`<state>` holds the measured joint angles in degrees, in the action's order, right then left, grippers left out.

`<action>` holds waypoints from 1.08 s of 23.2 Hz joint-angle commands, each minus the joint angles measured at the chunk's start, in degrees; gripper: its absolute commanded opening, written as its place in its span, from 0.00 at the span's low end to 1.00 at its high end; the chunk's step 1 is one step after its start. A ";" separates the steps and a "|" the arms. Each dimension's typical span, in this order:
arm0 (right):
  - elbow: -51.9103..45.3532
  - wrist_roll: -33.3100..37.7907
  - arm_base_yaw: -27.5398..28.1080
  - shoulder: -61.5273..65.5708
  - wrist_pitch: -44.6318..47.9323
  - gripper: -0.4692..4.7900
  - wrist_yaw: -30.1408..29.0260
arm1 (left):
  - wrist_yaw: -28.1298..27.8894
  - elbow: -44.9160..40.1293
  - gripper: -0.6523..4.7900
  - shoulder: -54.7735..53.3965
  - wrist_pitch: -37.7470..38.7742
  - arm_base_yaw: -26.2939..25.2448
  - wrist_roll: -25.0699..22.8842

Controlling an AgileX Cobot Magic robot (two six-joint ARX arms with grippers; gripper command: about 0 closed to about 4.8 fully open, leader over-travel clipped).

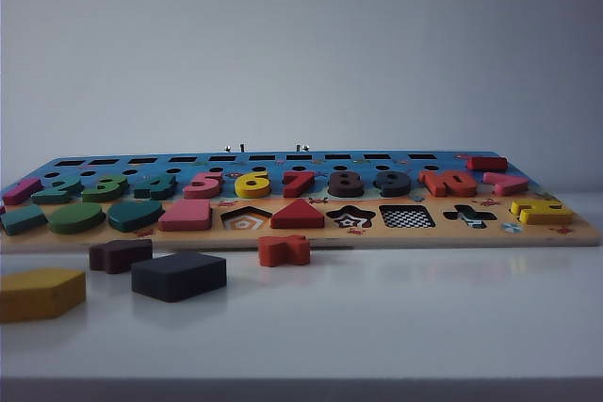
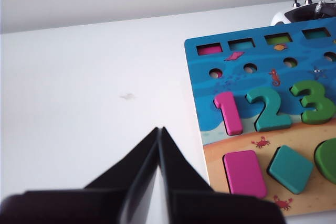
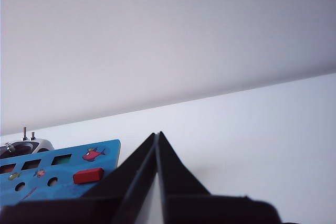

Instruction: Insert the cube into the slot.

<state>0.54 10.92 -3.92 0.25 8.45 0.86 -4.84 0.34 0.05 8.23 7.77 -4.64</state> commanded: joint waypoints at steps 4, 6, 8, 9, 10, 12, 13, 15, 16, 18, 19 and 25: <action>0.20 0.17 -0.07 -0.11 -0.13 0.09 -0.20 | -0.15 0.20 0.15 -0.09 -0.79 -0.07 0.13; 0.20 0.00 -0.07 -0.11 -0.37 0.09 0.09 | -0.15 0.37 0.15 -0.15 -1.11 -0.07 0.11; 0.20 0.00 -0.07 -0.11 -0.39 0.09 0.24 | -0.13 0.94 0.15 -0.76 -1.01 -0.04 0.11; 0.17 0.00 -0.07 -0.11 -0.39 0.09 0.24 | 0.07 1.70 0.15 -1.97 -1.05 -0.04 0.11; 0.17 0.00 -0.07 -0.11 -0.42 0.09 0.22 | 0.17 2.16 0.15 -2.84 -1.05 -0.04 -0.09; 0.17 0.02 -0.07 -0.11 -0.44 0.09 0.22 | 0.52 4.02 0.15 -6.14 -1.07 0.02 -0.48; 0.17 0.02 -0.07 -0.11 -0.46 0.09 0.22 | 0.52 4.68 0.15 -7.26 -1.05 0.02 -0.83; 0.17 0.02 -0.07 -0.11 -0.63 0.09 0.20 | 0.74 5.84 0.15 -9.05 -1.01 0.04 -1.86; 0.20 0.02 -0.07 -0.11 -0.81 0.09 0.20 | 1.22 6.49 0.15 -10.08 -0.94 0.07 -2.29; 0.20 0.02 -0.07 -0.11 -1.18 0.09 0.20 | 2.60 7.89 0.15 -12.11 -0.66 0.07 -3.63; 0.17 0.02 -0.07 -0.11 -1.29 0.09 0.20 | 3.58 8.70 0.15 -13.29 -0.39 0.09 -4.28; 0.17 0.07 -0.07 -0.11 -4.74 0.09 0.20 | 12.09 16.63 0.15 -21.75 5.97 1.55 -6.54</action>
<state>0.51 10.92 -3.92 0.27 4.10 1.02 5.37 15.70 -20.80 13.04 9.08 -10.81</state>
